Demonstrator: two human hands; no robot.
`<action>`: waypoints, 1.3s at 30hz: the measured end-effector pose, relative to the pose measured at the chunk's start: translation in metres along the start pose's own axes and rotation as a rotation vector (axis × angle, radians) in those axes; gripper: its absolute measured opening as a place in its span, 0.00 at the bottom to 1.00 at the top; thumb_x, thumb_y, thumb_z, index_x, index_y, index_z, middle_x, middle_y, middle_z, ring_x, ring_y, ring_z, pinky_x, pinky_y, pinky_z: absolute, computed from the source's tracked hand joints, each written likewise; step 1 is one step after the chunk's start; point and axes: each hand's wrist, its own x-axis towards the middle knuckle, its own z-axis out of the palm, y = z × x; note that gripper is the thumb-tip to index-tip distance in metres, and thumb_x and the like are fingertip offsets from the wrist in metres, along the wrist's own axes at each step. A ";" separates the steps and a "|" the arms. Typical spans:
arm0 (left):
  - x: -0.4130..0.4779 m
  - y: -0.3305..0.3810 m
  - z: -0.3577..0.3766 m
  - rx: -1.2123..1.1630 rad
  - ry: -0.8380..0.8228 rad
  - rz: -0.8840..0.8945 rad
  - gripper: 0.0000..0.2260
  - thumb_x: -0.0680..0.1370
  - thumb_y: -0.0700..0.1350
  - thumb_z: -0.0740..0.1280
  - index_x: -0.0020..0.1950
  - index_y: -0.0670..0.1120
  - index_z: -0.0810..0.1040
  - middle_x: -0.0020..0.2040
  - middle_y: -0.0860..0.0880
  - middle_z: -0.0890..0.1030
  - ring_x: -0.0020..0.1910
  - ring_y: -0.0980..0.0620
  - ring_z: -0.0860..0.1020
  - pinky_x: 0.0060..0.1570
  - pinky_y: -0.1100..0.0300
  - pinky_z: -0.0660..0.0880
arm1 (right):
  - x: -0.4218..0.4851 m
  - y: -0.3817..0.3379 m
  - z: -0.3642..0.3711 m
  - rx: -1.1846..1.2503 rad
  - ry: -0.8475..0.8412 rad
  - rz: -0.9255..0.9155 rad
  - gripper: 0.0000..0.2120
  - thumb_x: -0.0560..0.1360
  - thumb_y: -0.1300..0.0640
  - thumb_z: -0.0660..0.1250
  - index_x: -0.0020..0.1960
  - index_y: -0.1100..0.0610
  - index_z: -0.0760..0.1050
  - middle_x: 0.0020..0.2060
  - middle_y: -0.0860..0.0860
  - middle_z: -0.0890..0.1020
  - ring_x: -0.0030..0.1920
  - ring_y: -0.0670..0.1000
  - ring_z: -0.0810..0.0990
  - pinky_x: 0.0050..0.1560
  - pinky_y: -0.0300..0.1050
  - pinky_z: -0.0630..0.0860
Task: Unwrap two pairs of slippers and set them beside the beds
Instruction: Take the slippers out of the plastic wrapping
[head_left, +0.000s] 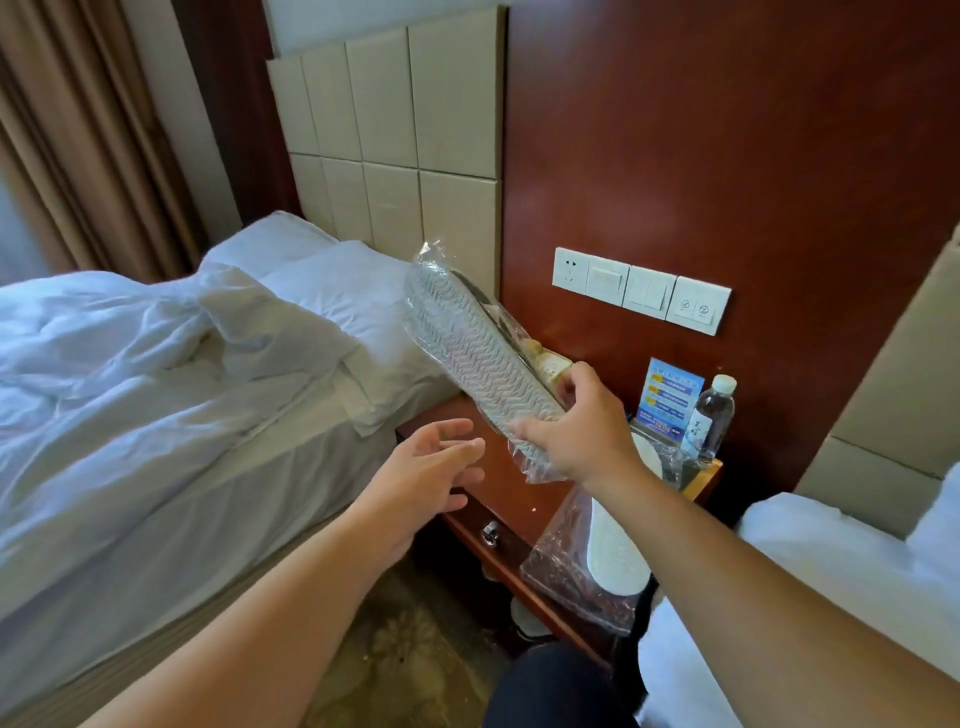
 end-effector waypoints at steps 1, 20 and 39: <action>-0.005 0.007 0.003 -0.027 -0.006 0.005 0.14 0.76 0.52 0.71 0.61 0.55 0.77 0.55 0.52 0.83 0.48 0.56 0.84 0.47 0.56 0.79 | -0.006 -0.007 -0.005 -0.033 0.046 -0.084 0.24 0.58 0.40 0.77 0.43 0.40 0.64 0.36 0.39 0.74 0.34 0.39 0.75 0.30 0.37 0.69; -0.056 0.077 -0.005 -0.997 0.082 0.028 0.11 0.63 0.37 0.77 0.43 0.40 0.80 0.45 0.41 0.84 0.44 0.45 0.84 0.47 0.50 0.82 | -0.078 -0.091 -0.045 -0.317 0.342 -0.921 0.20 0.71 0.67 0.63 0.59 0.50 0.73 0.52 0.49 0.77 0.49 0.50 0.77 0.51 0.43 0.63; -0.078 0.073 -0.025 -1.112 0.022 0.150 0.12 0.69 0.37 0.74 0.51 0.40 0.80 0.49 0.41 0.86 0.49 0.43 0.85 0.56 0.44 0.79 | -0.096 -0.067 -0.058 -0.287 0.414 -0.832 0.12 0.70 0.67 0.72 0.48 0.52 0.83 0.37 0.45 0.78 0.39 0.47 0.74 0.47 0.40 0.63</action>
